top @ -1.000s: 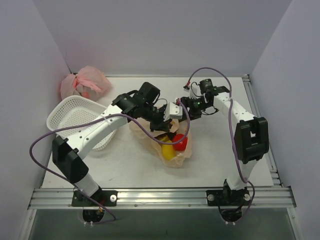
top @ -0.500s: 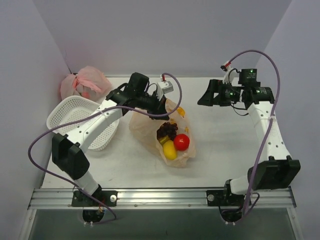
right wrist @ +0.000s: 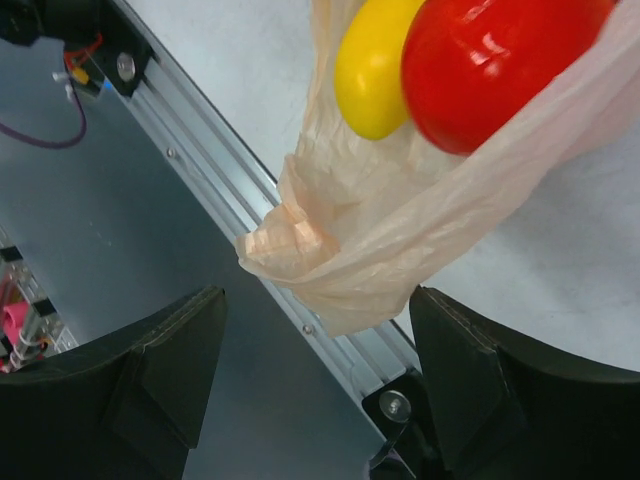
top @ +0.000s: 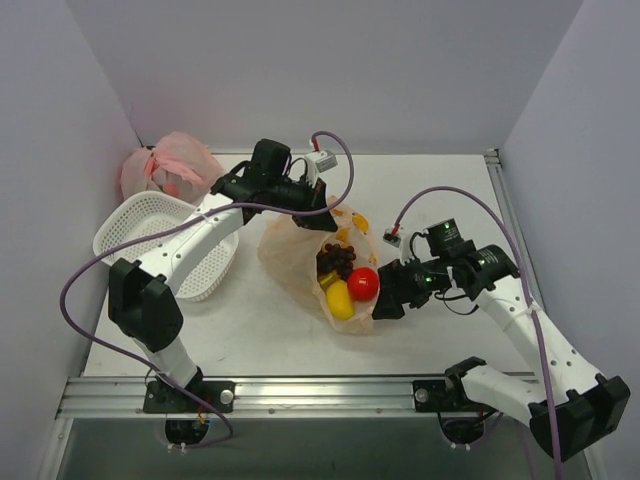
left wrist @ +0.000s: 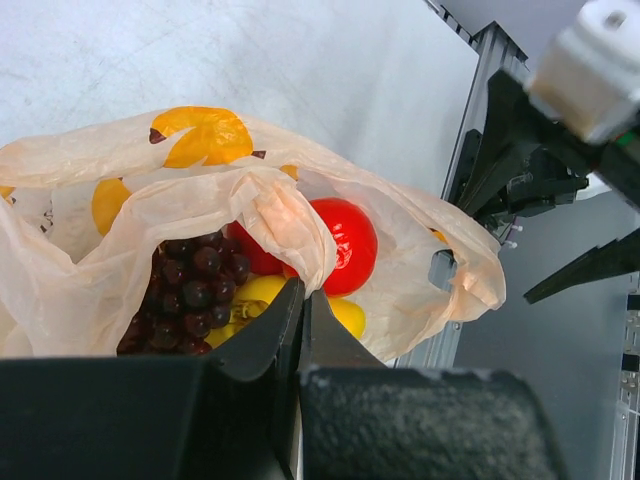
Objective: Place the fake fruits into the plastic bag and tie a complex knot
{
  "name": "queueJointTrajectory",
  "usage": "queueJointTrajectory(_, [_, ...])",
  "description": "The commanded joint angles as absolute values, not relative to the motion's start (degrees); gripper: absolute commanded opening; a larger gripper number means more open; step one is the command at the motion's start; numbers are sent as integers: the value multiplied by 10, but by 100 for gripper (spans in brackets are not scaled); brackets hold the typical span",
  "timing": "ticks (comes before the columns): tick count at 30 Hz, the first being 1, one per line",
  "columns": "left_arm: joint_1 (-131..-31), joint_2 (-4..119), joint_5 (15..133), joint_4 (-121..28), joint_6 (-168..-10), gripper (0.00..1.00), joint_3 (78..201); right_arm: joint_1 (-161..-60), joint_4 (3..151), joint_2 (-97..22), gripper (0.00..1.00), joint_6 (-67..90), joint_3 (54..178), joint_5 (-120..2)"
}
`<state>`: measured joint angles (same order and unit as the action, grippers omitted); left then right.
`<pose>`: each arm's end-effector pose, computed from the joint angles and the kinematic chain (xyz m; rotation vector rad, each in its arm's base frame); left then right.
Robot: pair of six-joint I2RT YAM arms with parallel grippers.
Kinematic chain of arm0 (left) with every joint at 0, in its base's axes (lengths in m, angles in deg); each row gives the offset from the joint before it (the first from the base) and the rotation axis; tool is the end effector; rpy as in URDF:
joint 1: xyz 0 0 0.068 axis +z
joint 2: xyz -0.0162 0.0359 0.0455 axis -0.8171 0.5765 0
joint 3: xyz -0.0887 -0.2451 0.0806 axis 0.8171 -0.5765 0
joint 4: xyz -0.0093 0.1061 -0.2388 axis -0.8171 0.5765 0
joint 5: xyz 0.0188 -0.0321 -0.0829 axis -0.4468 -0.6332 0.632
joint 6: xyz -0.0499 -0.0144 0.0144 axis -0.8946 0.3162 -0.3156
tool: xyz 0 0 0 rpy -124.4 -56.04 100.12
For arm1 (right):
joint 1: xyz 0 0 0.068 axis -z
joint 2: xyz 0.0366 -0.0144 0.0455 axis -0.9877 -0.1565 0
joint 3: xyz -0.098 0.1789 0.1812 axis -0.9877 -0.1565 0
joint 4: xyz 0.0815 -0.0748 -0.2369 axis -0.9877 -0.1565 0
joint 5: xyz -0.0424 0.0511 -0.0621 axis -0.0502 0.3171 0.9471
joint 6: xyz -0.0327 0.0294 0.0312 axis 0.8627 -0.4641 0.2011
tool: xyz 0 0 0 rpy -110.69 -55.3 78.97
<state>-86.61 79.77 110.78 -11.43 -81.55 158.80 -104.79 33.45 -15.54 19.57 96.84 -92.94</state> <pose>0.3113 -0.2226 0.3475 0.9649 2.0718 -1.2117 0.1733 0.1024 0.3163 -0.8554 2.1989 1.0527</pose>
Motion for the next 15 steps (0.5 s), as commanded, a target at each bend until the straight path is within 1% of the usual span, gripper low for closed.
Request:
queueJointTrajectory(1, [-863,785,1127,-143,-826,0,1585,-1082,321,-166,75,196,963,-917])
queueJointTrajectory(6, [-861,782,1125,-144,-823,0,1582,-1116,343,-198,76,181,972,-879])
queueJointTrajectory(10, [-857,781,1125,-143,-823,0,1580,-1134,354,-242,76,154,986,-886])
queueJointTrajectory(13, [-852,778,1128,-143,-822,0,1579,-1132,359,-254,48,160,1003,-855])
queueJointTrajectory(14, [-849,773,1133,-143,-821,0,1576,-1126,359,-255,30,164,1011,-851])
queueJointTrajectory(15, [-846,769,1139,-145,-820,0,1573,-1119,358,-255,23,166,1017,-852])
